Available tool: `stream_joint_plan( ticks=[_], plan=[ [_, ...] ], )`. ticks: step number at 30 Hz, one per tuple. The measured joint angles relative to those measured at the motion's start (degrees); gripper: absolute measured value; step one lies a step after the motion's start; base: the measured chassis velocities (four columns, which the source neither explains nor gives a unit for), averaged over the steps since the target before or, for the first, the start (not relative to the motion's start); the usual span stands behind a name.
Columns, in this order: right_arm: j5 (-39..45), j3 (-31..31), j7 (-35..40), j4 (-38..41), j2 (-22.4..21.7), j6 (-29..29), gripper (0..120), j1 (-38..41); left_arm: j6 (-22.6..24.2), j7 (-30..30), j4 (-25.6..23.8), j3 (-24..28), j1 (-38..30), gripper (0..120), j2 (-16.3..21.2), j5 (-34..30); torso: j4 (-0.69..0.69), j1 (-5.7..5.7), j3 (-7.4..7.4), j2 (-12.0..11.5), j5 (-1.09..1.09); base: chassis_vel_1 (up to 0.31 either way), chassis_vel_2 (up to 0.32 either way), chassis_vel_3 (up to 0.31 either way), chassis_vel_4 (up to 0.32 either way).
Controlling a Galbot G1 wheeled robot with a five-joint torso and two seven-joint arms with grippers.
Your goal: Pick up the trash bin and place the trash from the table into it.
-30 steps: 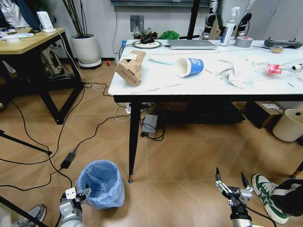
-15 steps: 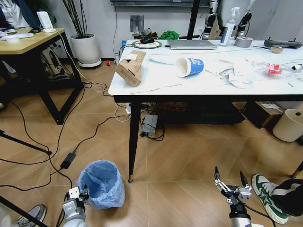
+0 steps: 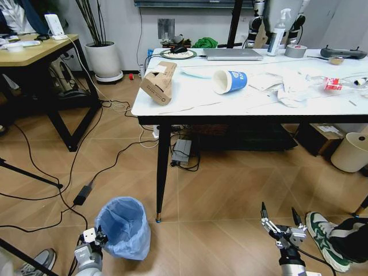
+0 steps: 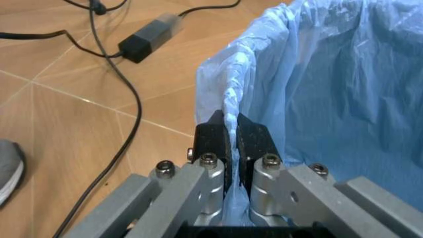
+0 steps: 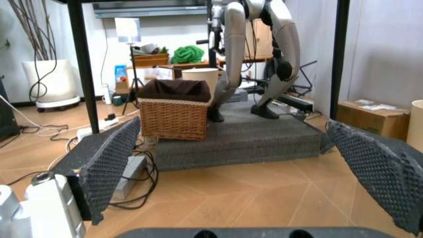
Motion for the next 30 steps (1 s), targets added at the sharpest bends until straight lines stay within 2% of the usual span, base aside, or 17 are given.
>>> stream_joint_plan(
  ticks=[2,6,8,10,14,15,18,20,27,30],
  plan=[
    [0.0,0.0,0.0,0.1,0.0,-0.1,100,0.0,-0.2,0.6,0.0,-0.1,0.1,0,0.0,0.0,0.00,0.00,0.00,0.0,0.00,0.000,0.000,0.000,0.000],
    [0.0,-0.1,0.1,0.4,-0.6,-0.4,100,-0.1,-1.7,6.9,-1.3,-1.8,1.9,0,-0.3,-0.2,0.00,0.01,0.01,0.0,-0.02,0.000,0.000,0.000,0.000],
    [0.0,-0.1,0.1,0.4,-0.8,-0.4,100,-0.2,-1.9,7.6,-1.7,-2.0,2.3,0,-0.3,-0.2,0.00,0.01,0.01,0.0,-0.02,0.000,0.000,0.000,0.000],
    [0.0,-0.1,0.1,0.4,-1.2,-0.4,100,-0.3,-2.7,9.8,-3.6,-3.2,4.1,0,-0.6,-0.1,0.01,0.01,0.01,0.0,-0.02,0.000,0.000,0.000,0.000],
    [0.0,0.1,0.1,0.2,-2.5,-0.4,100,-0.5,-4.7,13.4,-10.6,-5.1,10.5,0,-0.8,1.5,0.01,0.01,0.01,0.0,-0.01,0.000,0.000,0.000,0.000],
    [0.0,0.1,0.1,0.2,-2.5,-0.4,100,-0.5,-4.7,13.4,-10.6,-5.1,10.5,0,-0.8,1.5,0.01,0.01,0.01,0.0,-0.01,0.000,0.000,0.000,0.000],
    [0.0,0.3,0.1,0.2,-3.2,-0.2,100,-0.7,-9.4,16.4,-15.0,-5.7,15.0,0,-0.9,3.9,0.02,0.01,0.01,0.0,0.00,0.000,0.000,0.000,0.000],
    [0.0,0.4,0.1,0.2,-3.4,-0.2,100,-0.9,-10.7,17.4,-17.6,-5.8,17.2,0,-0.9,4.9,0.00,0.01,0.00,0.0,-0.01,0.000,0.000,0.000,0.000],
    [-0.2,1.1,0.1,0.8,-4.2,0.1,100,-1.3,-12.2,16.9,-27.4,-4.2,23.2,0,-0.6,6.4,-0.01,0.00,0.00,0.0,0.01,0.000,0.000,0.000,0.000],
    [-0.4,1.3,0.1,1.1,-4.3,0.1,100,-1.6,-12.7,16.0,-29.2,-4.1,24.2,0,-0.6,6.9,-0.01,0.01,0.01,0.0,-0.01,0.000,0.000,0.000,0.000]
  ],
)
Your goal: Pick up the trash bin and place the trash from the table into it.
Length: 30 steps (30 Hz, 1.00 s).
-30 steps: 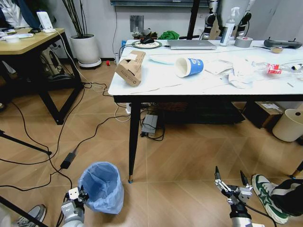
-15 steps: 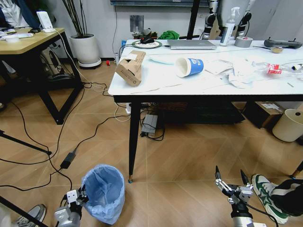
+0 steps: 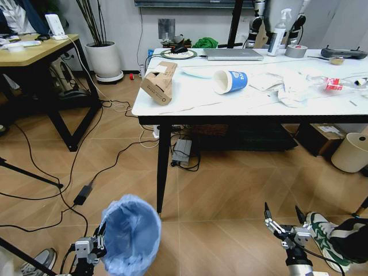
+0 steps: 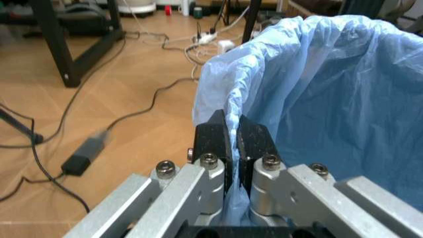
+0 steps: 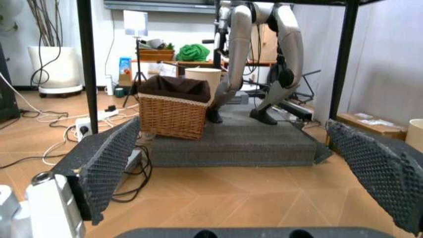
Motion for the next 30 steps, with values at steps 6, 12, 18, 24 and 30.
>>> stream_joint_plan(
  ticks=[6,12,18,24,30],
  plan=[
    [-0.5,0.8,0.0,0.9,0.1,0.1,100,-0.9,-2.0,-4.2,-2.6,-1.1,1.8,0,0.1,4.3,0.02,0.00,0.00,0.0,0.00,0.000,0.000,0.000,0.000],
    [-0.6,1.3,0.0,1.0,0.1,0.1,100,-1.0,-2.1,-6.3,-5.7,-0.2,2.5,0,0.4,6.0,0.01,0.00,0.00,0.0,0.00,0.000,0.000,0.000,0.000],
    [-1.0,1.7,0.0,0.5,0.7,0.0,100,-0.9,-1.2,-6.9,-7.9,2.2,2.9,0,1.1,5.1,0.01,0.00,0.00,0.0,0.01,0.000,0.000,0.000,0.000],
    [-1.0,1.9,0.0,0.3,1.0,-0.1,100,-0.8,0.2,-6.9,-9.3,4.9,3.4,0,2.5,3.4,0.01,0.00,0.01,0.0,0.01,0.000,0.000,0.000,0.000],
    [-1.3,1.9,0.0,0.5,1.4,0.1,100,-1.4,1.4,-6.8,-12.0,7.5,4.8,0,3.9,2.5,0.01,0.00,0.00,0.0,0.01,0.000,0.000,0.000,0.000]
  ],
)
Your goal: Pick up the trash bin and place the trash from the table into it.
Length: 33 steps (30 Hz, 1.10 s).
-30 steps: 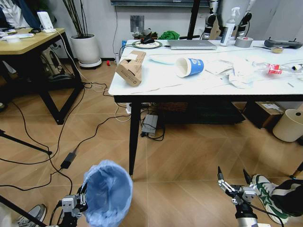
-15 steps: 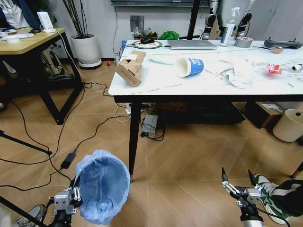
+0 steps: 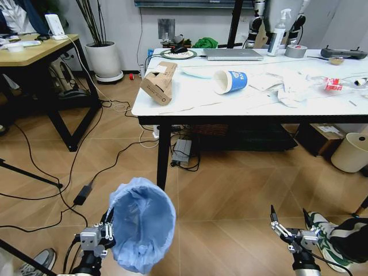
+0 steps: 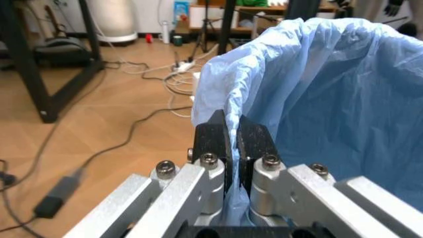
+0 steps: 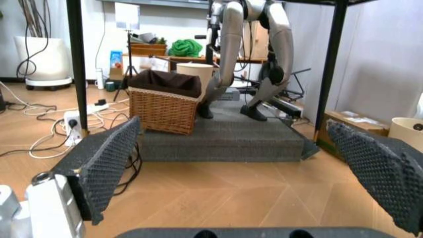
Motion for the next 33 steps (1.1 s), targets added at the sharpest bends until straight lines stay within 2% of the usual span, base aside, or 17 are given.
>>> stream_joint_plan(
  ticks=[5,9,21,33],
  plan=[
    [-0.3,0.0,0.0,0.2,0.0,0.1,100,-0.3,2.7,-0.6,-2.7,3.8,1.9,0,0.6,-4.9,0.00,0.00,0.00,0.0,0.00,0.000,0.000,0.000,0.000],
    [-0.3,0.1,0.0,0.2,-0.2,0.1,100,-0.3,4.3,-1.3,-3.9,5.2,2.6,0,0.9,-6.5,0.00,0.00,0.00,0.0,0.00,0.000,0.000,0.000,0.000],
    [-0.3,0.2,0.0,0.4,-0.5,0.2,100,-0.7,5.3,-2.9,-4.7,8.1,5.0,0,1.2,-5.5,0.00,0.11,0.12,0.3,0.00,0.000,0.000,0.000,0.000],
    [-0.7,0.2,-0.1,0.5,0.0,0.3,100,-0.8,5.0,-2.6,-4.5,8.4,4.5,0,1.2,-5.1,0.00,0.96,2.24,3.2,0.00,0.000,0.000,0.000,0.000]
  ],
)
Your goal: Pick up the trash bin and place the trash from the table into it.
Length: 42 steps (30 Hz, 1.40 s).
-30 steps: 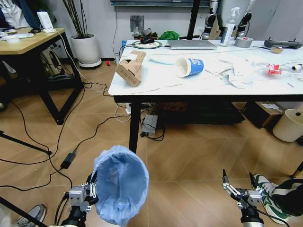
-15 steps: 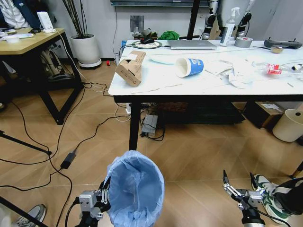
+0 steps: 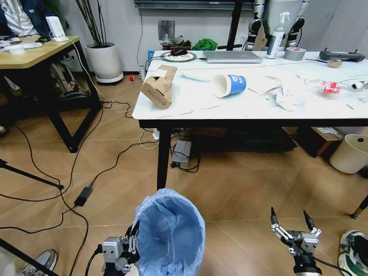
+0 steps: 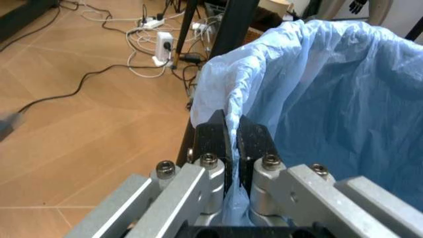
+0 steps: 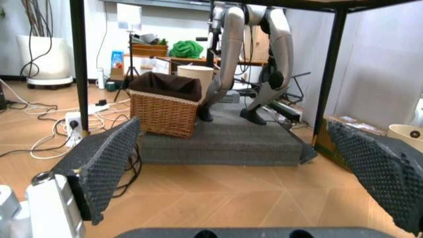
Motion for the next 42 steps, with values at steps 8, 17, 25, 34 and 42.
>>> stream_joint_plan(
  ticks=[8,17,25,34,42],
  plan=[
    [0.0,0.2,0.0,0.4,-0.2,0.0,100,-0.2,-0.2,0.1,-0.2,0.2,-0.1,0,-0.3,0.3,0.00,0.63,1.34,2.0,0.00,0.000,0.000,0.000,0.000],
    [0.0,0.1,0.0,0.5,-0.6,-0.2,100,-0.1,-0.2,0.2,-0.2,-0.1,-0.2,0,-0.3,0.4,0.00,1.42,2.59,4.0,0.00,0.000,0.000,0.000,0.000],
    [0.2,0.0,0.0,0.5,-1.3,-0.2,100,-0.2,-0.2,0.2,-0.2,-0.3,-0.2,0,-0.5,0.3,0.00,2.04,3.84,5.9,0.00,0.000,0.000,0.000,0.000],
    [0.4,0.1,0.0,0.6,-1.8,-0.2,100,-0.2,-0.2,0.2,-0.3,-0.3,-0.3,0,-0.9,0.2,0.00,2.88,5.30,8.2,0.00,0.000,0.000,0.000,0.000],
    [0.5,0.0,0.0,0.6,-2.0,-0.3,100,-0.2,-0.2,0.3,-0.4,-0.3,-0.3,0,-1.0,0.1,0.00,3.50,6.55,10.1,0.00,0.000,0.000,0.000,0.000]
  ],
)
